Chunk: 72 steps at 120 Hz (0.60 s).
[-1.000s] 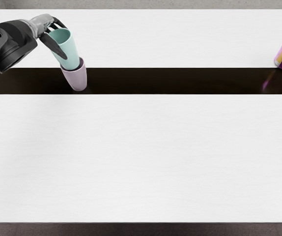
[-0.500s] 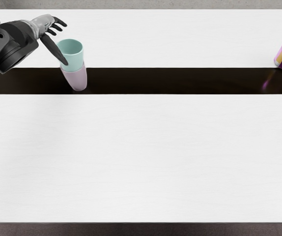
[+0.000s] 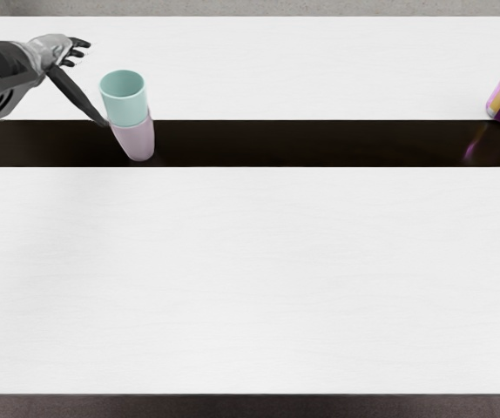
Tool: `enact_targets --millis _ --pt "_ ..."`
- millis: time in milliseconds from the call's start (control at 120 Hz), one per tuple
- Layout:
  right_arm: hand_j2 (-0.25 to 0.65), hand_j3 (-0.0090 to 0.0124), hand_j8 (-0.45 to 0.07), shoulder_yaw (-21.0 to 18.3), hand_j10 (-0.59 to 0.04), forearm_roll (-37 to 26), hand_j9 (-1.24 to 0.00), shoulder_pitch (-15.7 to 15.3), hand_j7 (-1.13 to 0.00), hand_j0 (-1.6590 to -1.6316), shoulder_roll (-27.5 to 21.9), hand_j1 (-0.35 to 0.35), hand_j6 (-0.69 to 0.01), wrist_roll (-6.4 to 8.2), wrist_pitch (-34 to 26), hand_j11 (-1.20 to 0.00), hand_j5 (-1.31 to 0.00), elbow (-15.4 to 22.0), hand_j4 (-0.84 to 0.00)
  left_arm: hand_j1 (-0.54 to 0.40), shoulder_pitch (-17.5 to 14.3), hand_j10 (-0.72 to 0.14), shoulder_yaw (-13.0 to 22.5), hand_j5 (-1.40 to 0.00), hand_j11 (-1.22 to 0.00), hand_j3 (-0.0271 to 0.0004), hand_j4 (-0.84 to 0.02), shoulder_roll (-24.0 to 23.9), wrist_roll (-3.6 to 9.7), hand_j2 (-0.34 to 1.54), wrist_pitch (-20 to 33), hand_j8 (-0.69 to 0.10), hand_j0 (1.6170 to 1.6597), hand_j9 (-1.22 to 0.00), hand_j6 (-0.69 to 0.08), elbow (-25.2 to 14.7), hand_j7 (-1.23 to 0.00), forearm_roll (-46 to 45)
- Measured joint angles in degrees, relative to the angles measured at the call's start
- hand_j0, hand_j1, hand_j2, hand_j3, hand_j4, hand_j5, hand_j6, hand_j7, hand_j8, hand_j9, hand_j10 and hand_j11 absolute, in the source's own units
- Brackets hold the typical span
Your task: Pick up cup and place in cup with left hand
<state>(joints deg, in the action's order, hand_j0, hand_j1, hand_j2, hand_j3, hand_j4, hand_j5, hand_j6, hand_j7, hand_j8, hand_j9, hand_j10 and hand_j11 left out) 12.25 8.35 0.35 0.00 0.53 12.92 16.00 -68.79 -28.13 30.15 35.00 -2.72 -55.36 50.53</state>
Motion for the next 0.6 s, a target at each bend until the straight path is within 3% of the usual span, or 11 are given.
enact_targets --millis 358,433,533,600 --pt "0.000 0.0000 0.000 0.0 0.000 0.0 0.00 0.0 0.00 -1.6581 0.0 -0.349 0.001 0.00 0.0 0.00 0.00 0.0 0.000 0.321 4.9 -0.028 -0.1 -0.03 -0.03 0.0000 -0.028 7.4 0.00 0.01 -1.1 -0.029 1.6580 -0.03 -0.029 -0.3 -0.03 -5.8" --pt "0.000 0.0000 0.000 0.0 0.000 0.0 0.00 0.0 0.00 -1.6581 0.0 -0.349 0.001 0.00 0.0 0.00 0.00 0.0 0.000 0.324 4.8 -0.025 -0.2 -0.03 -0.03 0.0000 -0.025 10.0 0.00 0.01 -5.9 -0.026 1.6580 -0.03 -0.026 -0.7 -0.03 -10.3" --pt "0.000 0.0000 0.000 0.0 0.000 0.0 0.00 0.0 0.00 -1.6581 0.0 -0.349 0.000 0.00 0.0 0.00 0.00 0.0 0.000 0.327 4.2 -0.021 -0.6 -0.03 -0.03 0.0000 -0.022 16.5 0.00 0.01 -19.6 -0.022 1.6581 -0.03 -0.022 -1.0 -0.03 -20.9" --pt "0.000 0.0000 0.000 0.0 0.000 0.0 0.00 0.0 0.00 -1.6581 0.0 -0.349 0.001 0.00 0.0 0.00 0.00 0.0 0.000 0.329 4.6 -0.020 -0.8 -0.02 -0.02 0.0000 -0.020 19.1 0.00 0.00 -25.6 -0.020 1.6580 -0.02 -0.021 -1.1 -0.02 -29.1"
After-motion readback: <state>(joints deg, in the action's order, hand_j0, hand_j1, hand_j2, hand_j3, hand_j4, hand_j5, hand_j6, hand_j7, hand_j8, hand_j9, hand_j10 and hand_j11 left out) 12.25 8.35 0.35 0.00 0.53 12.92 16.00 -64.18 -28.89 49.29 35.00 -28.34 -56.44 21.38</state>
